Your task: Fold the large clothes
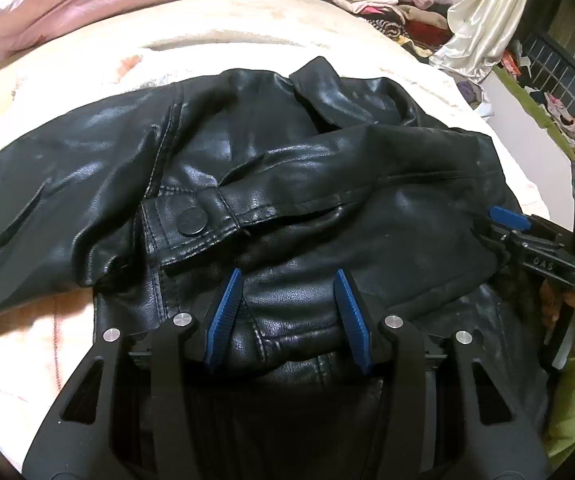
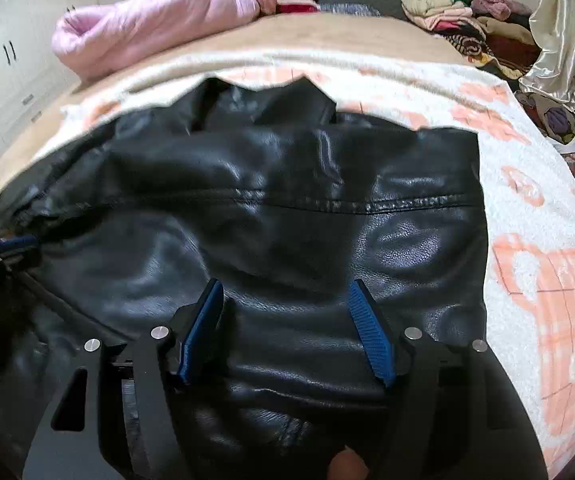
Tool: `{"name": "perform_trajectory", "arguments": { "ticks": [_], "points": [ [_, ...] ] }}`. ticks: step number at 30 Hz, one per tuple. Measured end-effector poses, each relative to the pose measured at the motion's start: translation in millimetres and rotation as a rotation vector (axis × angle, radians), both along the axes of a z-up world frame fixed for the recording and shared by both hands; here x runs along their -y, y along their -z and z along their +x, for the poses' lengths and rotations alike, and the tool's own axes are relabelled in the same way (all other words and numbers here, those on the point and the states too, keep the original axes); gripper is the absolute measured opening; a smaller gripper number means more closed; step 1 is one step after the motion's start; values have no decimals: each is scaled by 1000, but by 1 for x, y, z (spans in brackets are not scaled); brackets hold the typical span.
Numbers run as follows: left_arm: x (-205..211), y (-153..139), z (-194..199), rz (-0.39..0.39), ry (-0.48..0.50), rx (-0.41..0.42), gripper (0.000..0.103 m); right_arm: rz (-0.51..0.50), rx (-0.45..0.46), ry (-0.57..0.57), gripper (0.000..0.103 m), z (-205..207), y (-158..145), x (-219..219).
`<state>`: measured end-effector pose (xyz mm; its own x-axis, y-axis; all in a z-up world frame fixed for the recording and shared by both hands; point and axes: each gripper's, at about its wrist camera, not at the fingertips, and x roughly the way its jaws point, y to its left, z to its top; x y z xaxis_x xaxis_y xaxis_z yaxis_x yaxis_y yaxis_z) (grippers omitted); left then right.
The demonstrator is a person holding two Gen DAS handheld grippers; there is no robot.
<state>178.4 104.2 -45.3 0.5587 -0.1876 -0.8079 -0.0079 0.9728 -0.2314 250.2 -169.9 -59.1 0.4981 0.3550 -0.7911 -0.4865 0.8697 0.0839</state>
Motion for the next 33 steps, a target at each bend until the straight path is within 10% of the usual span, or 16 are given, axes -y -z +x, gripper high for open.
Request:
{"name": "perform_trajectory", "arguments": {
  "ticks": [12,33],
  "points": [
    [1,-32,-25,9,-6,88,94,104,139,0,95,-37,-48,4],
    [-57,-39,-64,5,-143,83,94,138,163,-16,98,-74,-60,-59]
  ]
}}
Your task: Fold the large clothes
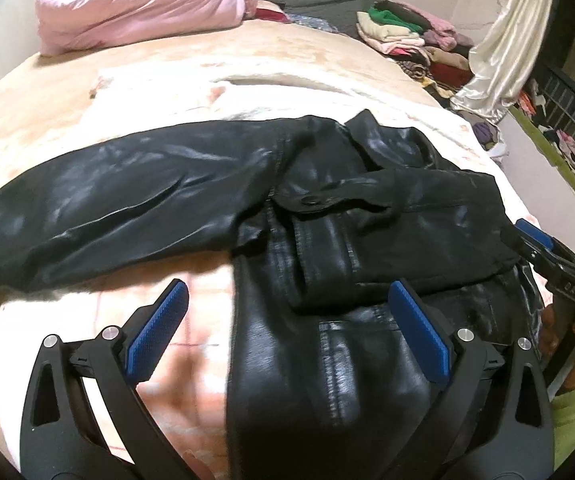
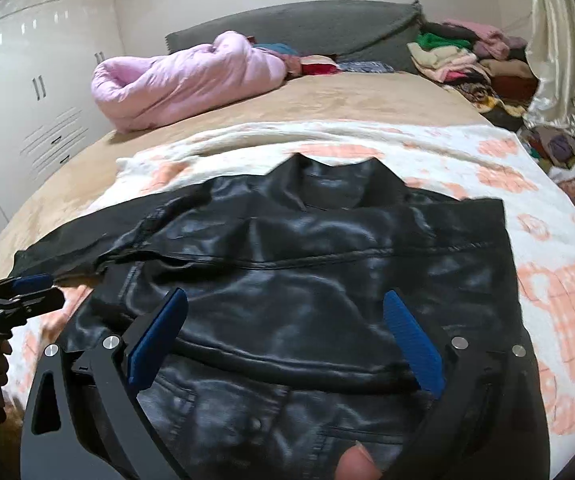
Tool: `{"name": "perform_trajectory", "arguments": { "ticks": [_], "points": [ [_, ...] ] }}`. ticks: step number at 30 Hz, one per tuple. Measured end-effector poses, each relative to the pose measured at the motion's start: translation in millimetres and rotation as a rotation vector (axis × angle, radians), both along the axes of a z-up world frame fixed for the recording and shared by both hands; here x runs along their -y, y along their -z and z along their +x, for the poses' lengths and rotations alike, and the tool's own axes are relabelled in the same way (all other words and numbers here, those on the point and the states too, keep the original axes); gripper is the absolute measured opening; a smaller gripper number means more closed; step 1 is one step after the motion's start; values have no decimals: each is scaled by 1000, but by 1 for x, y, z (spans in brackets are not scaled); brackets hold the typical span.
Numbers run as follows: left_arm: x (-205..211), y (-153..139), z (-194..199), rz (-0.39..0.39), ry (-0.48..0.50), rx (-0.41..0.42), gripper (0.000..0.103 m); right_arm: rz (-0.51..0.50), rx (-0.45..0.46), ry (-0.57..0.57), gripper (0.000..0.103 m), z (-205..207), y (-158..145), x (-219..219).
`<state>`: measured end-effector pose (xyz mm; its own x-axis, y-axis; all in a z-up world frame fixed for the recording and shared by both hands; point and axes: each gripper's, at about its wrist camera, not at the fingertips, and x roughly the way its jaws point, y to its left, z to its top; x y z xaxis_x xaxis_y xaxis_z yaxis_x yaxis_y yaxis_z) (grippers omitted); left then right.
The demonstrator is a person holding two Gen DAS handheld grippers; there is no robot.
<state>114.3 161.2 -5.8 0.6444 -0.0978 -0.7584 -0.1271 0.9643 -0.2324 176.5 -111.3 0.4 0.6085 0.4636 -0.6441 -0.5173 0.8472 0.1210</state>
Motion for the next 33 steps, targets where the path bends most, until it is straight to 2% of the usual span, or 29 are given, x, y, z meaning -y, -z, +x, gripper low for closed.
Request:
{"name": "perform_trajectory", "arguments": {
  "ticks": [5,13,33],
  "points": [
    [-17,-3,-7,-18,-39,6,93,-2,19,-45,98,-10,-9,-29],
    [-42,-18,-19,12,-102,40,93,-12,50,-112,99,-23,-22,-69],
    [-118,-18,-39,1,-343,17,94,16,56,-236,99,-46,-32,-151]
  ]
}}
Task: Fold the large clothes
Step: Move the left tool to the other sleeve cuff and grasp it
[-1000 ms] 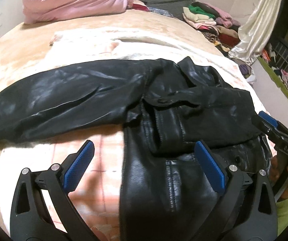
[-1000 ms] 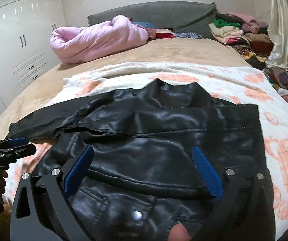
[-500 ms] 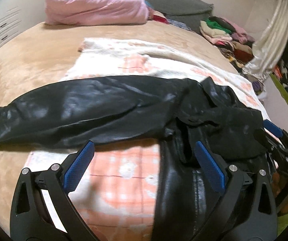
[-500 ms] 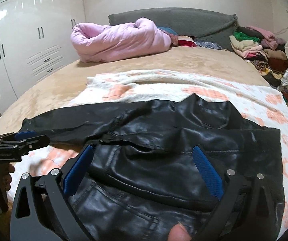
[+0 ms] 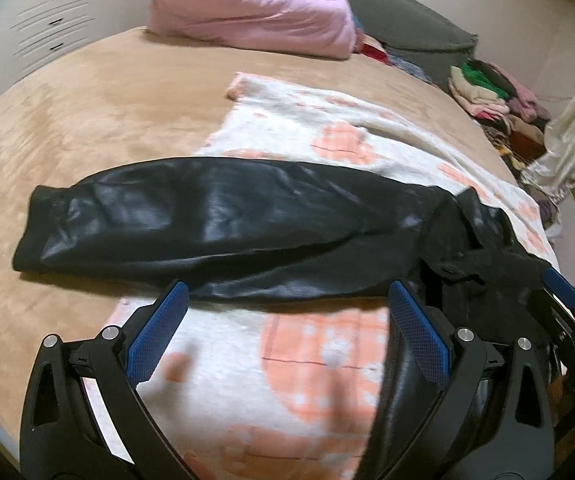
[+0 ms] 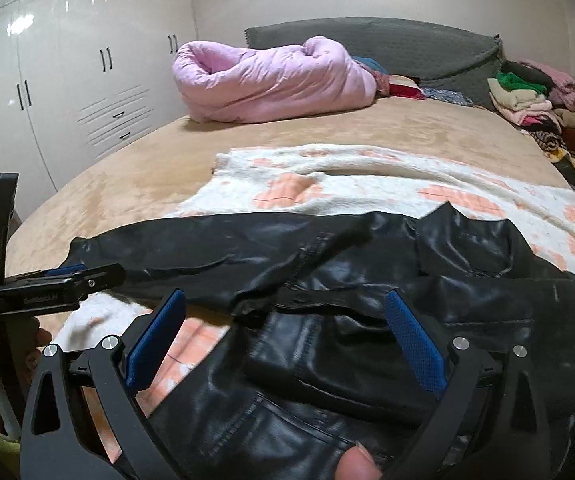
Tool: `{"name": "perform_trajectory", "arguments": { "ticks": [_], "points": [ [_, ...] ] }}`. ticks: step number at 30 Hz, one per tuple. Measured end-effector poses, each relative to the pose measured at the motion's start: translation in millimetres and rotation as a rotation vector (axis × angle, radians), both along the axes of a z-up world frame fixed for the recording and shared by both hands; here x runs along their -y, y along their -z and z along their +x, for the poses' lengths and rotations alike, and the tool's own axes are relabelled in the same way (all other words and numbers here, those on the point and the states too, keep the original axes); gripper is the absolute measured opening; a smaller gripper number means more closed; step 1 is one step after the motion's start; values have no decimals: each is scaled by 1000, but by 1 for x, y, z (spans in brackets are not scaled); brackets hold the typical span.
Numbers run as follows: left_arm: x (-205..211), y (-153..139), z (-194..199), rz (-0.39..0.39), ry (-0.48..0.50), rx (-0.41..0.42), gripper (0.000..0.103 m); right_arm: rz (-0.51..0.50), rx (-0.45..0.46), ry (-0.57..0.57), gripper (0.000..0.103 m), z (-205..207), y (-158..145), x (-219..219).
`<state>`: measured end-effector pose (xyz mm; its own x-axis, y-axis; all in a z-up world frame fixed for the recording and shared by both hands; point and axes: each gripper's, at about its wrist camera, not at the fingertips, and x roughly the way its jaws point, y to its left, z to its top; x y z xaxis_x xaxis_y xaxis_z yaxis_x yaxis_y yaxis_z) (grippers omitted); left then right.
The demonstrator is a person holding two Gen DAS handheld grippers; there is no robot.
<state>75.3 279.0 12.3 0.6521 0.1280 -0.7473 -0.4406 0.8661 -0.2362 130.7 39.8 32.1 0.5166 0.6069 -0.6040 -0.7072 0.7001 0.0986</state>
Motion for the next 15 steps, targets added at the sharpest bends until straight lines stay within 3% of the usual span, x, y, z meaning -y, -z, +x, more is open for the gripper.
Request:
{"name": "perform_trajectory", "arguments": {
  "ticks": [6,15],
  "points": [
    [-29,4,-10,6,-106,-20,94,0,3,-33,99,-5,-3,-23],
    [-58,13,-25,-69,-185,-27,94,-9,-8,-64,99,-12,0,-49]
  ]
}}
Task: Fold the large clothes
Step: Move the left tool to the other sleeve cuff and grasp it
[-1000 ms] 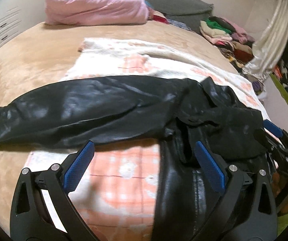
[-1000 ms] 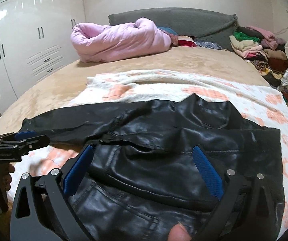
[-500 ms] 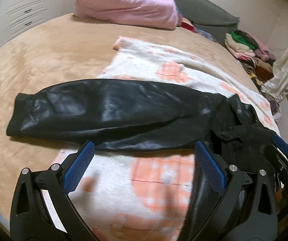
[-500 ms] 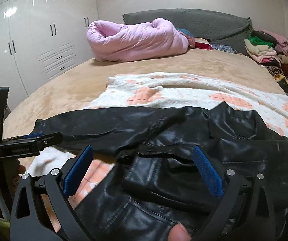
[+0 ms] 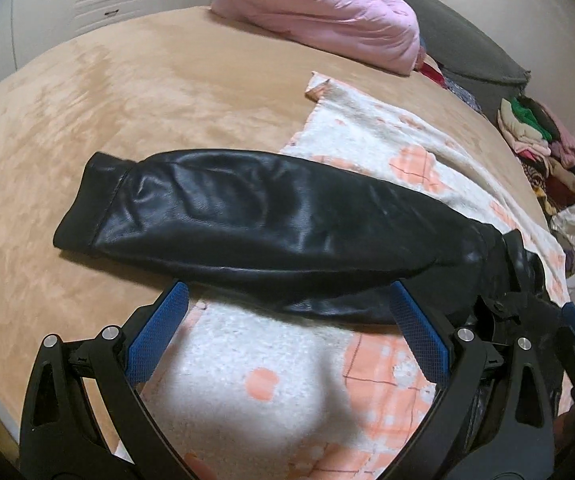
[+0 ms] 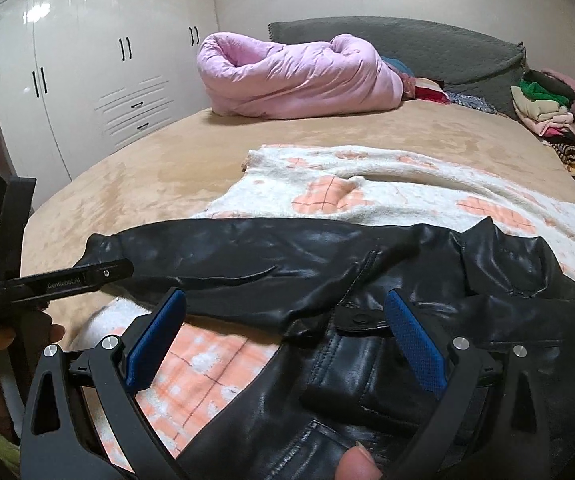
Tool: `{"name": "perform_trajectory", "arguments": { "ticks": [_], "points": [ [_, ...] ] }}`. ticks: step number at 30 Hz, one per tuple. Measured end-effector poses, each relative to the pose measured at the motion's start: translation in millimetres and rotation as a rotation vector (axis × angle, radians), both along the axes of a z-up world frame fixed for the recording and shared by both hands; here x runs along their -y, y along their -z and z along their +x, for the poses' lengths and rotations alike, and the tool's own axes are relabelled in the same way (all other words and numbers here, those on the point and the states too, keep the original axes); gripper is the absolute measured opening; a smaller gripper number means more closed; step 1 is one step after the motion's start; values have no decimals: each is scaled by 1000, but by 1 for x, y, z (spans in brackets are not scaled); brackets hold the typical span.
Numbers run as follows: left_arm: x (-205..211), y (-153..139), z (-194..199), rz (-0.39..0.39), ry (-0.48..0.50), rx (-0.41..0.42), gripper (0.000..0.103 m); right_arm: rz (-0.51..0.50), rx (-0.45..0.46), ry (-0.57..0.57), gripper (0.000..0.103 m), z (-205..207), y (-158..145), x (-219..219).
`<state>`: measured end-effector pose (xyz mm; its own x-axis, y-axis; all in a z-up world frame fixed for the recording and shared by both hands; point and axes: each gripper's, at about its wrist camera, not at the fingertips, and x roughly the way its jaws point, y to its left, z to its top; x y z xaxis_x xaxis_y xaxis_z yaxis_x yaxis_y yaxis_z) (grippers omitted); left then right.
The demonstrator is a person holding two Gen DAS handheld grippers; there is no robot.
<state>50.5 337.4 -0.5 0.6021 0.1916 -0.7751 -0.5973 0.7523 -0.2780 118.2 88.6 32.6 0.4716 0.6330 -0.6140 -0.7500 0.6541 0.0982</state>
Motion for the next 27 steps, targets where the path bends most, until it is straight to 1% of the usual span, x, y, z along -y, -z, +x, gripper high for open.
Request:
{"name": "perform_trajectory", "arguments": {
  "ticks": [3,6,11,17,21,23,24,25,26,27],
  "points": [
    [-9,5,-3,-30,-33,10,94,-3,-16,4,99,-1,5,-3],
    [-18,11,-4,-45,-73,0,94,-3,-28,1,99,-2,9,-3],
    [-38,24,-12,-113,-148,10,93,-13,-33,-8,99,-7,15,-6],
    [-54,38,-14,-159,-209,0,94,-11,-47,-8,99,-9,21,-4],
    [-65,50,-13,-245,-220,40,93,-12,-49,-1,99,-9,23,0],
    [-68,51,-14,-243,-235,62,92,-12,-53,6,99,-8,23,4],
    [-69,52,-14,-242,-244,67,87,-9,-56,9,99,-8,23,6],
    [-71,52,-14,-239,-251,71,78,-5,-57,14,99,-7,22,9],
    [-73,51,-13,-234,-252,79,73,-4,-58,17,98,-7,22,11],
    [-75,51,-13,-232,-256,83,63,-3,-58,21,98,-6,21,13]
  ]
}}
